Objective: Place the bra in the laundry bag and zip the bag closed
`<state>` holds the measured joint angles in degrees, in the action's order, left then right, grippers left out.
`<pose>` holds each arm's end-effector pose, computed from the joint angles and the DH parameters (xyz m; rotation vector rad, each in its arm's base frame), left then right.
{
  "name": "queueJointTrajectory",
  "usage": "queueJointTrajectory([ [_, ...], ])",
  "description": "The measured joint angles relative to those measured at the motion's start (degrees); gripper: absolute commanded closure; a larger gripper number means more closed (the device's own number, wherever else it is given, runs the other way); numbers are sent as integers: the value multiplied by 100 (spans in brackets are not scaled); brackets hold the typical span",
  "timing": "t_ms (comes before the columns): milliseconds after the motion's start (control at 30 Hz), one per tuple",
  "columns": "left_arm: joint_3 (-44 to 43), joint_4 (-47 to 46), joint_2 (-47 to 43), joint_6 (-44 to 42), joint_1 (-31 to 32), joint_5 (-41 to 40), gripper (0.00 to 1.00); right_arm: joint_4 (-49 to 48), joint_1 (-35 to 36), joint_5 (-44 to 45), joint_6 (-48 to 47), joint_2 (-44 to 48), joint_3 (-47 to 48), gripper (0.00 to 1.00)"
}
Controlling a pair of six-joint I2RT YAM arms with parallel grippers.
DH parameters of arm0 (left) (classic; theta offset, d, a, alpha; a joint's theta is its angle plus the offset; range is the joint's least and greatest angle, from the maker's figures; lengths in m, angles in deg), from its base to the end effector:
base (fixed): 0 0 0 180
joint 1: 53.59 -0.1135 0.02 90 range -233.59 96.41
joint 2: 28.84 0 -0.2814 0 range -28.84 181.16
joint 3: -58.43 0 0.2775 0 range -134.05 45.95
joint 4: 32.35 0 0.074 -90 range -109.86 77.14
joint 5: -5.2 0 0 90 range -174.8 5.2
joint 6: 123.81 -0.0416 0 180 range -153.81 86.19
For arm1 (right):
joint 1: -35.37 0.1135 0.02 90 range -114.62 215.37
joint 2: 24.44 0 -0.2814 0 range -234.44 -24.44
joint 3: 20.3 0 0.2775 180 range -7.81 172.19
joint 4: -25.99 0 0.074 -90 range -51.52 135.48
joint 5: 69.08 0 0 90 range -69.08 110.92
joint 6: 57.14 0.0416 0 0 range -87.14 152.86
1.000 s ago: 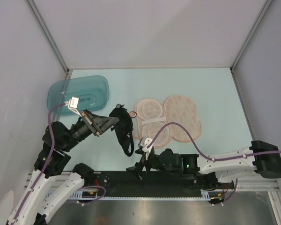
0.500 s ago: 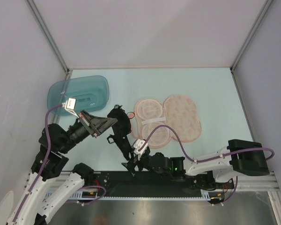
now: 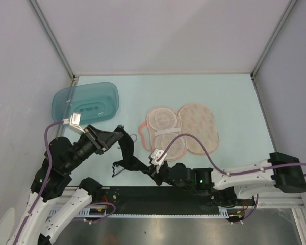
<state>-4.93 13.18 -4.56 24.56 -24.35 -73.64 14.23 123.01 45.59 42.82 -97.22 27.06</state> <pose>0.0772 -0.0524 0.3913 -0.3095 1.8344 -1.2767 0.0295 0.2950 0.2368 -0.9067 1.6299 0.8224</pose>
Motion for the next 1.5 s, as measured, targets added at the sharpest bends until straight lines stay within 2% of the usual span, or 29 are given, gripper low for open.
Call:
queueJointTrajectory([
  [33, 0, 195, -46, -57, 0, -146, 29, 291, -13, -63, 83, 210, 37, 100],
  [133, 98, 815, -374, -170, 2, -688, 13, 1624, -136, -431, 374, 892, 348, 100],
  [300, 306, 1344, -782, -442, 7, -1049, 14, 3755, -459, -1038, 785, 1598, 951, 100],
  [333, 310, 1403, -767, -573, 7, -1051, 17, 4166, -538, -1185, 839, 1711, 1045, 100],
  [433, 295, 1416, -658, -1106, 7, -850, 17, 5230, -796, -1687, 953, 1993, 1283, 100],
  [533, 186, 1161, -396, -1703, 7, -264, 18, 5947, -1029, -2203, 955, 2214, 1506, 100],
  [600, 153, 664, -79, -2006, 7, 507, 20, 6295, -1150, -2601, 940, 2310, 1668, 100],
  [700, 155, -140, 529, -2223, 153, 1558, 13, 6638, -1290, -3154, 918, 2343, 1910, 100],
  [800, 149, -697, 1027, -2564, 979, 1963, 13, 6905, -1386, -3585, 892, 2297, 2098, 100],
  [867, 48, -828, 1436, -2865, 1899, 1926, 12, 7064, -1440, -3807, 887, 2277, 2155, 100],
  [1000, -444, -940, 2234, -3539, 3436, 1537, 9, 7265, -1572, -4166, 892, 2286, 2186, 100],
  [1033, -638, -1025, 2723, -3954, 4140, 1185, 9, 7333, -1652, -4380, 909, 2312, 2188, 100],
  [1100, -669, -1021, 2874, -4107, 4345, 1086, 9, 7344, -1668, -4457, 916, 2330, 2188, 100],
  [1233, -885, -984, 3462, -4553, 4868, 664, 16, 7346, -1720, -4730, 953, 2426, 2188, 100],
  [1300, -999, -975, 3762, -4684, 4979, 472, 22, 7346, -1742, -4819, 955, 2459, 2188, 100],
  [1433, -1088, -933, 4127, -4892, 5005, -44, 43, 7368, -1779, -4918, 1021, 2492, 2188, 100],
  [1467, -1091, -935, 4131, -4892, 5003, -66, 54, 7377, -1799, -4929, 1027, 2509, 2181, 100],
  [1500, -1093, -929, 4135, -4916, 5010, -151, 61, 7377, -1814, -4942, 1058, 2522, 2181, 100],
])
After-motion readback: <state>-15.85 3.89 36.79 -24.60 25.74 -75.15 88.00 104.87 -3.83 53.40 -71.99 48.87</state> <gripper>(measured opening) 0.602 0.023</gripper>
